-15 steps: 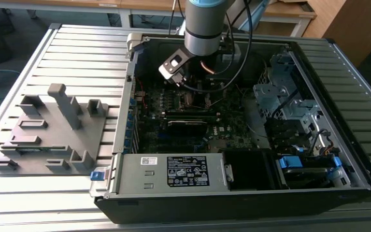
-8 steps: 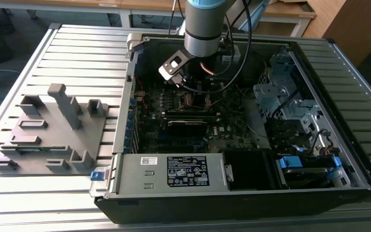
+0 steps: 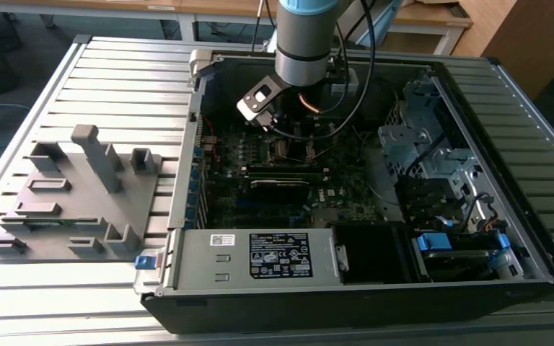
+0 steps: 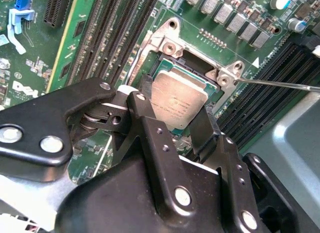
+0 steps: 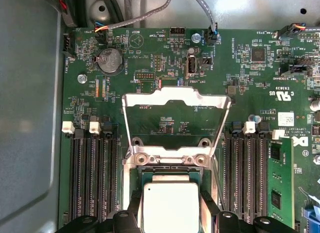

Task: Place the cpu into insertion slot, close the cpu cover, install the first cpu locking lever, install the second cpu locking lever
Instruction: 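Place the cpu into insertion slot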

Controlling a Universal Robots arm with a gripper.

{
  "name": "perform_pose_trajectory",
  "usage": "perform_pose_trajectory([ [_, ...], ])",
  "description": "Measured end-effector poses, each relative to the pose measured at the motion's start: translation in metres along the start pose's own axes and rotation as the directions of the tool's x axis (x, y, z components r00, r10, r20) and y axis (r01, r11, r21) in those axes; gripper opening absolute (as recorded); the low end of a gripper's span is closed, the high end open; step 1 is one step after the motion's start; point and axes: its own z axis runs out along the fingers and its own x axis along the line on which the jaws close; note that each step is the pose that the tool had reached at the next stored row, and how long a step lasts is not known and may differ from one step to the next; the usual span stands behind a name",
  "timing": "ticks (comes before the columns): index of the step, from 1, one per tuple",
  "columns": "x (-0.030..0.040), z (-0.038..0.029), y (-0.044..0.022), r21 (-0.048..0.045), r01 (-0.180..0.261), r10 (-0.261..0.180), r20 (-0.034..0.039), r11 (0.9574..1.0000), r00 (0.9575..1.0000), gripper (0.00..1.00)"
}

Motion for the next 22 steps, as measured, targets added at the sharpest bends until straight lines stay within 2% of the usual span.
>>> perform_pose_trajectory([
  [22,0.0000,0.0015,0.0009,0.0000,0.000,0.000,0.0001,1.0000,1.0000,0.54],
])
